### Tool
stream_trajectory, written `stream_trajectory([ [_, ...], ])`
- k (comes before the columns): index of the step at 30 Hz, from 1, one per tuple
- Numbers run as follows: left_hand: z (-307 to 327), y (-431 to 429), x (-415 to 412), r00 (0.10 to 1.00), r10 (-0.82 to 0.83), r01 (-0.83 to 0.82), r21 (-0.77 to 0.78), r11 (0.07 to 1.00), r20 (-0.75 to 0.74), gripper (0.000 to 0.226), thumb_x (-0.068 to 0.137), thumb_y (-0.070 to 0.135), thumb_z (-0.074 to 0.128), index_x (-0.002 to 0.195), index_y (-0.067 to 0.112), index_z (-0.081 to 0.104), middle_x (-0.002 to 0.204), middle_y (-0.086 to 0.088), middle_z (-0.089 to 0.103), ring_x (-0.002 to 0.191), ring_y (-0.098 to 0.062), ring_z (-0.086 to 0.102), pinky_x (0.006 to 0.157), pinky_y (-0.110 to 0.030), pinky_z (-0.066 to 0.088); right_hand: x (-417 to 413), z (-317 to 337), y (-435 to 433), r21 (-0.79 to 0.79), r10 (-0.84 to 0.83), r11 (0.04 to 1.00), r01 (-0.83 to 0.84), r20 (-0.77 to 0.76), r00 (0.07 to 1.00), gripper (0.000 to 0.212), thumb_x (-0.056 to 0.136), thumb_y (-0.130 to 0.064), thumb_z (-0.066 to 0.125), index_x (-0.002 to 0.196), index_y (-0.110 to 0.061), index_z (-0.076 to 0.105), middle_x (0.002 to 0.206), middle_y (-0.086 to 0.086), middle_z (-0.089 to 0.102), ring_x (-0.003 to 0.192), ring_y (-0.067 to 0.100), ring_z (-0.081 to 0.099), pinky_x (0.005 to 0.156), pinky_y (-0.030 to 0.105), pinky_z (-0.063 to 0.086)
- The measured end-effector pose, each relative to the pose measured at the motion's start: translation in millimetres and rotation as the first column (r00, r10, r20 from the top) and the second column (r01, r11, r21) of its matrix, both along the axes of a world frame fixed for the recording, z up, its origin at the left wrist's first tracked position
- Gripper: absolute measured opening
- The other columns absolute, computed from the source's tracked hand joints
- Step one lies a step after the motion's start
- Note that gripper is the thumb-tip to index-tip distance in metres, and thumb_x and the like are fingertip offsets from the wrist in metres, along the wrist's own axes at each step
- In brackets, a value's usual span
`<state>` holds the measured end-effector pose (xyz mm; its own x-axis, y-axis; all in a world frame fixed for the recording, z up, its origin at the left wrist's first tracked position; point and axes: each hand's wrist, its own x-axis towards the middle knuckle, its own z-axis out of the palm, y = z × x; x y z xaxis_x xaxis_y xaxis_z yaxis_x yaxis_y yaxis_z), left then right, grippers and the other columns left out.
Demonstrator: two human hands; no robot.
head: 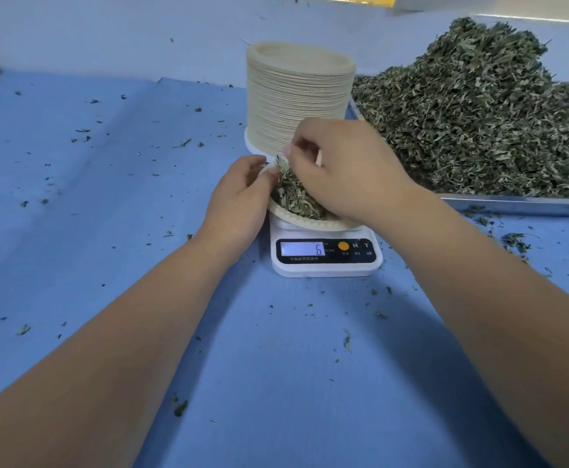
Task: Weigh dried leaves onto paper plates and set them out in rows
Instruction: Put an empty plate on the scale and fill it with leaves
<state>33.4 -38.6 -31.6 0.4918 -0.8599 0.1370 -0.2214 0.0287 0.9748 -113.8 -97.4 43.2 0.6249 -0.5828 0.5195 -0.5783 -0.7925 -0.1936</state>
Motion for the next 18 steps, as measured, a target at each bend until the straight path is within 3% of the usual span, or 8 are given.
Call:
stream_trajectory([
  [4,-1.7,-1.0,1.9,0.997,-0.029,0.027,-0.026,0.999,-0.070,0.057,0.082,0.047,0.068,0.135,0.027,0.059,0.133,0.012,0.067,0.123,-0.002,0.062,0.113,-0.037,0.046,-26.4,-7.2,-6.1,0.065,-0.037,0.998,0.024,0.201,0.979,0.031,0.099,-0.037,0.050,0.083,-0.016,0.067,0.067,-0.002,0.062,0.061,0.016,0.056,0.059,0.034,0.050],
  [8,0.1,1.5,1.2,0.995,-0.070,0.068,-0.031,0.997,-0.070,0.067,0.077,0.048,0.070,0.139,0.029,0.055,0.142,0.012,0.061,0.130,-0.002,0.057,0.117,-0.037,0.042,-56.7,-20.5,-24.4,0.124,-0.162,0.984,0.128,0.323,0.932,0.033,0.097,-0.030,0.054,0.070,-0.012,0.060,0.056,-0.002,0.050,0.052,0.011,0.040,0.053,0.029,0.035],
  [10,1.6,1.8,0.8,0.994,-0.088,0.085,-0.040,0.996,-0.064,0.069,0.076,0.047,0.071,0.141,0.029,0.054,0.142,0.013,0.059,0.128,0.004,0.055,0.114,-0.030,0.042,-70.2,-26.0,-39.2,0.106,-0.260,0.965,0.238,0.319,0.911,0.035,0.097,-0.032,0.052,0.070,-0.010,0.057,0.058,0.003,0.050,0.055,0.020,0.044,0.054,0.032,0.035],
  [14,0.9,2.1,0.6,0.991,-0.124,0.120,-0.063,0.991,-0.054,0.066,0.085,0.038,0.071,0.147,0.025,0.051,0.146,0.013,0.055,0.123,0.018,0.050,0.094,-0.006,0.041,-90.1,-36.1,-69.9,0.067,-0.470,0.881,0.468,0.230,0.852,0.035,0.095,-0.037,0.043,0.075,-0.011,0.055,0.067,0.006,0.056,0.066,0.033,0.053,0.057,0.035,0.039],
  [16,0.1,2.6,1.9,0.990,-0.136,0.133,-0.060,0.989,-0.047,0.058,0.094,0.030,0.071,0.148,0.025,0.050,0.151,0.011,0.052,0.134,0.009,0.047,0.091,-0.002,0.039,-95.8,-42.2,-78.9,0.079,-0.485,0.874,0.479,0.129,0.865,0.034,0.096,-0.037,0.043,0.080,-0.012,0.059,0.077,0.008,0.060,0.081,0.035,0.055,0.064,0.035,0.039],
  [18,0.0,2.8,2.6,0.987,-0.154,0.151,-0.069,0.986,-0.043,0.059,0.092,0.030,0.071,0.147,0.026,0.050,0.152,0.011,0.051,0.141,0.002,0.043,0.097,-0.008,0.037,-97.4,-46.8,-80.8,0.097,-0.470,0.879,0.466,0.020,0.883,0.033,0.098,-0.038,0.044,0.090,-0.013,0.064,0.088,0.010,0.064,0.098,0.037,0.054,0.076,0.039,0.041],
])
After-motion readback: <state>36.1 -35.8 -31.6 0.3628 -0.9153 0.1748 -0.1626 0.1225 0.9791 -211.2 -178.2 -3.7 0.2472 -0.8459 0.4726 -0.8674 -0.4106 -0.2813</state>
